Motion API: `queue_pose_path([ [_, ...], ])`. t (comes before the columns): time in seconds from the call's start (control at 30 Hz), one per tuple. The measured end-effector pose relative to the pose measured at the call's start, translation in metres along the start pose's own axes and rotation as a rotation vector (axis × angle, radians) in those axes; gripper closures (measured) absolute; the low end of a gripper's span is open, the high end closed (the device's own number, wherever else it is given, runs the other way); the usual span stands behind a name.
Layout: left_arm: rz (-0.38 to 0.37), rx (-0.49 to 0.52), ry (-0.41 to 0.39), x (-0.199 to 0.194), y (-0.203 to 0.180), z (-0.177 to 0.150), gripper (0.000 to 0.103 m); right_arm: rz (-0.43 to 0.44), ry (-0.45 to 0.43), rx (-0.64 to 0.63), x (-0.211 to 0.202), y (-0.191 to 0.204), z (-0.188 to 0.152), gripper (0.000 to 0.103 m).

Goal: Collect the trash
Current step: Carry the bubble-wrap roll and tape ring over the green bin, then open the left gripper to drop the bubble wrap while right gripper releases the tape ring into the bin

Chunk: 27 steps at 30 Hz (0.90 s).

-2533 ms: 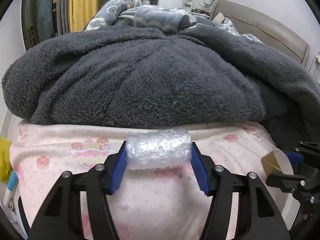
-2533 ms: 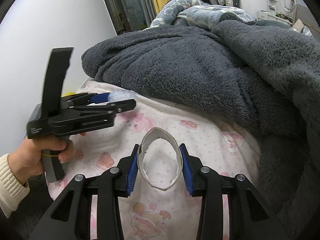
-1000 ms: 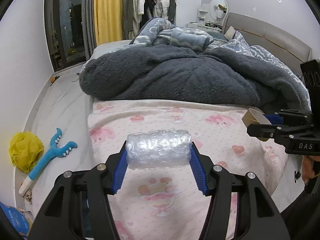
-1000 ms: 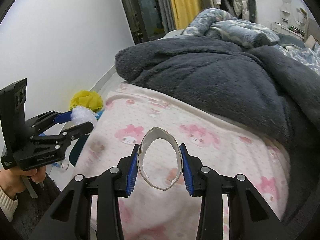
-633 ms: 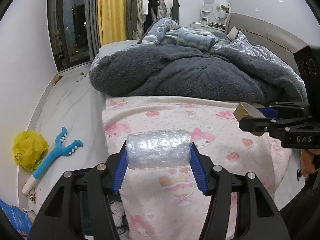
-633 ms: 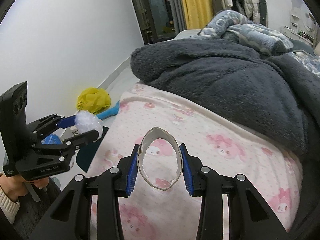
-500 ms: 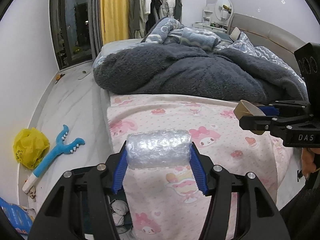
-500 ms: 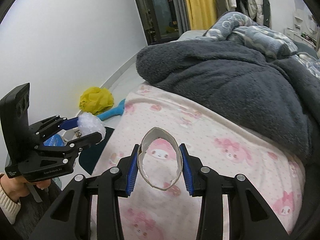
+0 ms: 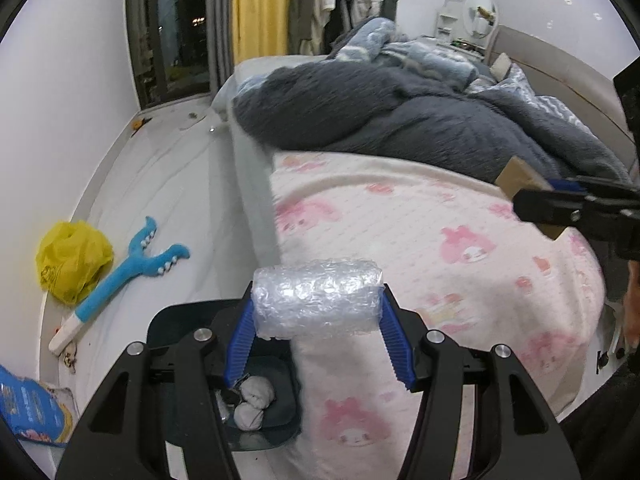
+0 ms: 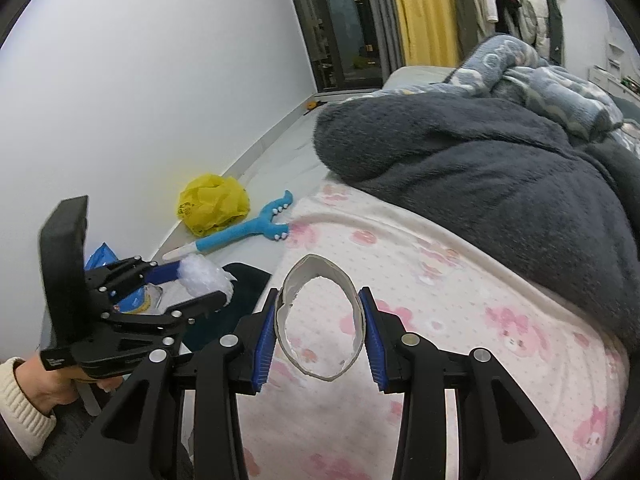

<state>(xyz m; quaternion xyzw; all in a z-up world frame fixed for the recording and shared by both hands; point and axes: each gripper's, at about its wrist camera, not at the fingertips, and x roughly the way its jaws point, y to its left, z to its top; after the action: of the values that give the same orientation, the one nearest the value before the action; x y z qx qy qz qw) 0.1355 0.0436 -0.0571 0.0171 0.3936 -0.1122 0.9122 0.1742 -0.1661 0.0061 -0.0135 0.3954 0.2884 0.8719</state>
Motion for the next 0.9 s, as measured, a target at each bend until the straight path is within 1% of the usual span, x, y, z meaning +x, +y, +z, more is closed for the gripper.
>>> queue_pose_path([
  [0.23,0.033,-0.031,0.047,0.01,0.029,-0.017,0.043,0.031,0.012,-0.014,0.017,0.019,0.008,0.063],
  [0.43,0.048,-0.049,0.116,0.023,0.05,-0.034,0.043,0.06,0.03,-0.029,0.034,0.041,0.015,0.063],
  [0.73,0.054,-0.121,0.231,0.038,0.086,-0.06,0.042,0.098,0.066,-0.073,0.06,0.076,0.024,0.063],
  [0.8,0.069,-0.129,0.252,0.039,0.093,-0.065,0.042,0.108,0.074,-0.085,0.068,0.086,0.026,0.063],
  [0.9,0.072,-0.147,0.269,0.04,0.103,-0.071,0.04,0.119,0.089,-0.096,0.077,0.098,0.027,0.063],
])
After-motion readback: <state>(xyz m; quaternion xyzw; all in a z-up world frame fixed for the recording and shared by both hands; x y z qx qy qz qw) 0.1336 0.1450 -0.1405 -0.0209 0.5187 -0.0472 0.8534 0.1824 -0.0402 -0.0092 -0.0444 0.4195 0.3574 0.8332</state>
